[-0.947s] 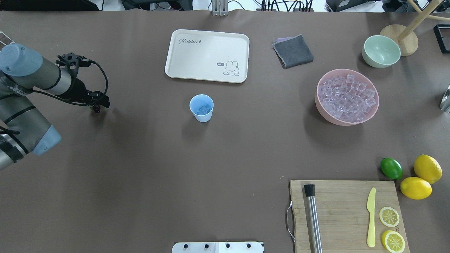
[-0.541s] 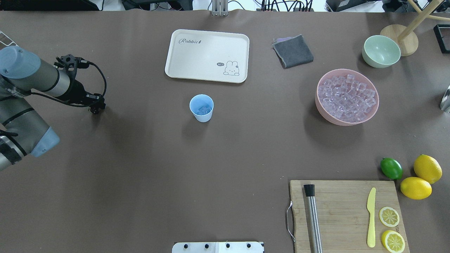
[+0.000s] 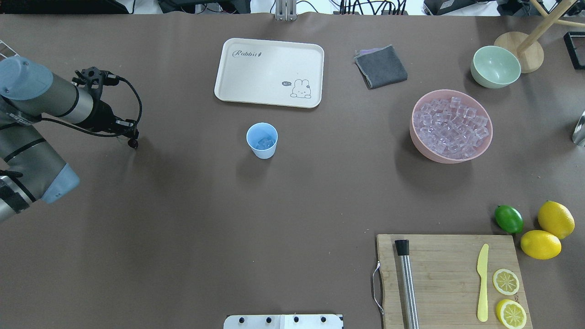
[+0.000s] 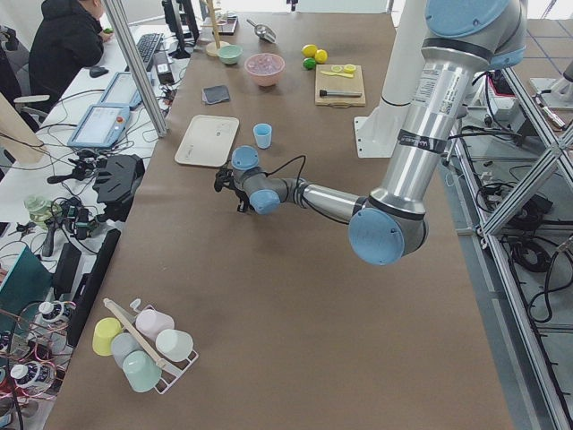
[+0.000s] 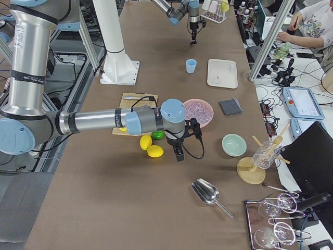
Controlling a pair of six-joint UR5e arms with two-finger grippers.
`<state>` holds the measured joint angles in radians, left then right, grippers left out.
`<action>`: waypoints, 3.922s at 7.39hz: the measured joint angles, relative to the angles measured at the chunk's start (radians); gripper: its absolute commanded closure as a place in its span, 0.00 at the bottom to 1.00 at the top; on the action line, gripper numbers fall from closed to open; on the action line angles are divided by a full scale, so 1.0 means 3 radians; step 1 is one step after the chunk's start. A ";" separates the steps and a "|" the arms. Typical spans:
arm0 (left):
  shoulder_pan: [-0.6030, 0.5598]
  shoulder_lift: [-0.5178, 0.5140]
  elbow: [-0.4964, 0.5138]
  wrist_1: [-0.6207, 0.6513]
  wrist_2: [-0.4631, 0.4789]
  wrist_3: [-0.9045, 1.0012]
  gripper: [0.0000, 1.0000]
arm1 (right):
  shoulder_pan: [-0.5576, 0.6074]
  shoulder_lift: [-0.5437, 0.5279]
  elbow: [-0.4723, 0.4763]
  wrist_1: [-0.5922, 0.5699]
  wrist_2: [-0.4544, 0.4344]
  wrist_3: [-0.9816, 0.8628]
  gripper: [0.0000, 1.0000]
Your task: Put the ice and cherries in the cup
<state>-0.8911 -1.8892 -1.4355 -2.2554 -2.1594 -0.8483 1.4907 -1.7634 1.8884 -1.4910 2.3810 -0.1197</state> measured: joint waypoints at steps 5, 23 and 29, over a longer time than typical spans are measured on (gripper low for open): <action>0.0234 -0.0890 -0.0358 0.0321 -0.0155 -0.1051 1.00 | 0.0001 -0.0002 0.0004 -0.0001 0.0012 -0.0002 0.01; -0.1720 0.0719 -0.0878 0.1599 -0.0737 0.1776 0.03 | 0.0075 -0.0038 0.0103 0.0000 0.0039 -0.0021 0.01; -0.2481 0.0893 -0.0714 0.2814 -0.0628 0.3785 0.02 | 0.0093 -0.0049 0.0013 -0.0019 0.0106 -0.0079 0.01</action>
<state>-1.6353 -1.6214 -1.6496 -1.4111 -2.3478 0.2873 1.5186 -1.7780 1.8922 -1.4966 2.4127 -0.1433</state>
